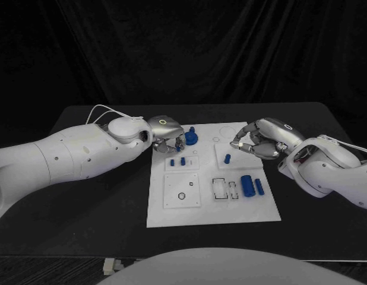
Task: Assemble the parts on the task board
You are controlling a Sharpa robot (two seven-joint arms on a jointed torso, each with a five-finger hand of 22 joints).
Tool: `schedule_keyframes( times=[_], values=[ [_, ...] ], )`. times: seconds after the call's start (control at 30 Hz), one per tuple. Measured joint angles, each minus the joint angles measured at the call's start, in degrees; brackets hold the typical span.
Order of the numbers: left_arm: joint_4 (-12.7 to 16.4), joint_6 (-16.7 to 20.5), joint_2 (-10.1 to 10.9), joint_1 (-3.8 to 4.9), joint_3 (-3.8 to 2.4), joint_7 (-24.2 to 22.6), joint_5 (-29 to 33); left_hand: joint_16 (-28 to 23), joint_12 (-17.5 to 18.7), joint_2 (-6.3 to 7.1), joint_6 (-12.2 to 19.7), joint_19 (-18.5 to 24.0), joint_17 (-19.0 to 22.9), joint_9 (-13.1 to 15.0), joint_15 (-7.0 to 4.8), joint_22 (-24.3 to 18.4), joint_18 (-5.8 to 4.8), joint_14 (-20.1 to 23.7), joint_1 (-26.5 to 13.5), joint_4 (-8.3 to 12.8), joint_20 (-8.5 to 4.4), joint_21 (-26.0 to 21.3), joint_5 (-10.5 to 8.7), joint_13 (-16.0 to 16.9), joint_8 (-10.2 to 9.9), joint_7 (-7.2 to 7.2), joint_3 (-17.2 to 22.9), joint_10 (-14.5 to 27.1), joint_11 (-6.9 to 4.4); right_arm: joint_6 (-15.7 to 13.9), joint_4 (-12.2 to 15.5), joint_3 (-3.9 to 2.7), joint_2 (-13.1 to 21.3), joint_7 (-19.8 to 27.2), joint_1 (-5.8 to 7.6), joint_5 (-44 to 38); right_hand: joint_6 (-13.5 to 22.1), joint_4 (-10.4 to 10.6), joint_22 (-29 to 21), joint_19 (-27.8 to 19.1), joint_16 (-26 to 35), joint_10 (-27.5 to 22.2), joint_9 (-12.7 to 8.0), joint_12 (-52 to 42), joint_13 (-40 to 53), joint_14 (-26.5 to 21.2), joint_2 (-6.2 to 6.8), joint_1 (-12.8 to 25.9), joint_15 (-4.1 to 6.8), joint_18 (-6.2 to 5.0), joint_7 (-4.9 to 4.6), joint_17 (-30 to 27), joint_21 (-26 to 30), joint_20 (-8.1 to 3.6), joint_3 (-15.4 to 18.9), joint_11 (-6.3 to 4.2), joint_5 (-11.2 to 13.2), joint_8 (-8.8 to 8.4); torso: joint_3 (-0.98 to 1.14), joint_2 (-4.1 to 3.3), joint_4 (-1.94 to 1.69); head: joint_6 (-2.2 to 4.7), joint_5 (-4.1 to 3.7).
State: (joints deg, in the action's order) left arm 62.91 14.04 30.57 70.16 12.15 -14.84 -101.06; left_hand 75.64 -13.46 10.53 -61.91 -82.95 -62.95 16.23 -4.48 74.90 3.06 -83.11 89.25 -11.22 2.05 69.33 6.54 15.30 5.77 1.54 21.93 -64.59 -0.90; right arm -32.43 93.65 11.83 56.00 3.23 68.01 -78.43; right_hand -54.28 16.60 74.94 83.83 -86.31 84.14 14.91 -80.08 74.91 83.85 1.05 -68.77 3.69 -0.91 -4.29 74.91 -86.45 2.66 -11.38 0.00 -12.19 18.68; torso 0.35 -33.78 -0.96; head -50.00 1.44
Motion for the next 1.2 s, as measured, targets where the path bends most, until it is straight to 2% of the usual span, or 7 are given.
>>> schedule_keyframes(
  times=[0.1, 0.17, 0.43, 0.7, 1.2],
  values=[
    [-0.1, -0.1, -0.1, -0.01, 0.0, 0.0, 0.0, -0.2, 0.2, 0.0, 0.0, 0.4, 0.3, 0.0, 0.0, 0.0, 0.09, 0.0, 0.0, 0.0, -0.1, -0.6, 0.27, 0.0, 0.0, 0.0, 0.0, 0.0, 0.0, 0.1, 0.0, 0.0, 0.0, 0.0, 0.0, 0.0, 0.0, 0.0, 0.0, 0.0, 0.0, 0.0, 0.0, 0.0, 0.0, 0.0, 0.0, 0.0, 0.0, 0.0, 0.0, 0.0, 0.0, 0.0, 0.0, 0.0, 0.0, 0.0, 0.0, -0.01, 0.0, 0.0, 0.04],
    [-0.1, -0.2, -0.2, -0.01, 0.0, 0.0, 0.0, -0.2, 0.2, 0.0, 0.0, 0.5, 0.3, 0.0, 0.0, 0.0, 0.94, 0.0, 0.0, 0.0, -0.11, -1.0, 0.27, 0.0, 0.0, 0.0, 0.0, 0.0, 0.0, 0.1, 0.0, 0.02, 0.0, -0.1, 0.0, 0.0, 0.0, 0.0, 0.0, 0.0, 0.0, 0.0, 0.0, 0.0, 0.0, 0.0, 0.0, 0.0, 0.0, 0.01, 0.0, 0.0, 0.0, 0.0, 0.0, 0.0, 0.0, 0.0, 0.0, -0.01, 0.0, 0.0, 0.0],
    [-0.6, -0.7, -0.8, -0.11, 0.0, 0.0, 0.0, -0.2, 0.2, 0.0, 0.0, 0.5, -0.3, 0.0, 0.0, 0.0, 0.94, 0.0, 0.0, 0.2, -0.11, -0.9, 0.27, 0.0, -0.2, 0.0, 0.2, 0.0, 0.0, 0.3, 0.1, 0.02, 0.0, -0.1, 0.0, 0.0, 0.0, 0.0, 0.0, 0.0, 0.0, 0.0, 0.0, 0.0, 0.0, 0.0, 0.0, 0.0, 0.0, 0.0, 0.0, 0.0, 0.0, 0.0, 0.0, 0.0, 0.0, 0.0, 0.0, 0.0, 0.01, 0.0, -0.26],
    [-1.5, -1.5, -1.5, -0.26, 0.0, 0.0, 0.0, -0.2, 0.2, 0.0, 0.0, 0.5, 0.1, 0.0, 0.0, 0.0, 0.93, 0.0, 0.0, 0.2, -0.11, -0.9, 0.27, 0.0, -0.2, 0.0, 0.2, 0.0, 0.0, 0.4, 0.1, 0.0, 0.1, -0.2, -0.01, 0.0, 0.0, 0.0, 0.0, 0.0, 0.0, 0.0, 0.0, 0.0, 0.0, 0.0, 0.0, 0.0, 0.0, 0.0, 0.0, 0.0, 0.0, 0.0, 0.0, 0.0, 0.0, 0.0, 0.0, 0.0, 0.01, 0.0, -0.92],
    [-2.2, -2.8, -1.7, -0.34, -0.04, 0.1, 0.0, -0.5, 0.8, 0.23, 0.8, 0.6, 0.7, -0.1, 0.23, 0.0, 0.92, 0.2, 0.2, 0.2, -0.07, -1.4, 0.27, -0.2, -0.5, -0.04, 0.2, 0.0, 0.02, 0.7, 0.1, 0.02, 0.1, -0.3, -0.15, 0.0, 0.0, 0.0, 0.0, 0.0, 0.0, 0.0, 0.0, 0.0, 0.0, 0.0, 0.0, 0.0, 0.0, 0.0, 0.0, 0.0, 0.3, 0.0, 0.0, 0.0, 0.0, 0.0, 0.0, 0.0, 0.01, 0.0, -0.87]
  ],
)
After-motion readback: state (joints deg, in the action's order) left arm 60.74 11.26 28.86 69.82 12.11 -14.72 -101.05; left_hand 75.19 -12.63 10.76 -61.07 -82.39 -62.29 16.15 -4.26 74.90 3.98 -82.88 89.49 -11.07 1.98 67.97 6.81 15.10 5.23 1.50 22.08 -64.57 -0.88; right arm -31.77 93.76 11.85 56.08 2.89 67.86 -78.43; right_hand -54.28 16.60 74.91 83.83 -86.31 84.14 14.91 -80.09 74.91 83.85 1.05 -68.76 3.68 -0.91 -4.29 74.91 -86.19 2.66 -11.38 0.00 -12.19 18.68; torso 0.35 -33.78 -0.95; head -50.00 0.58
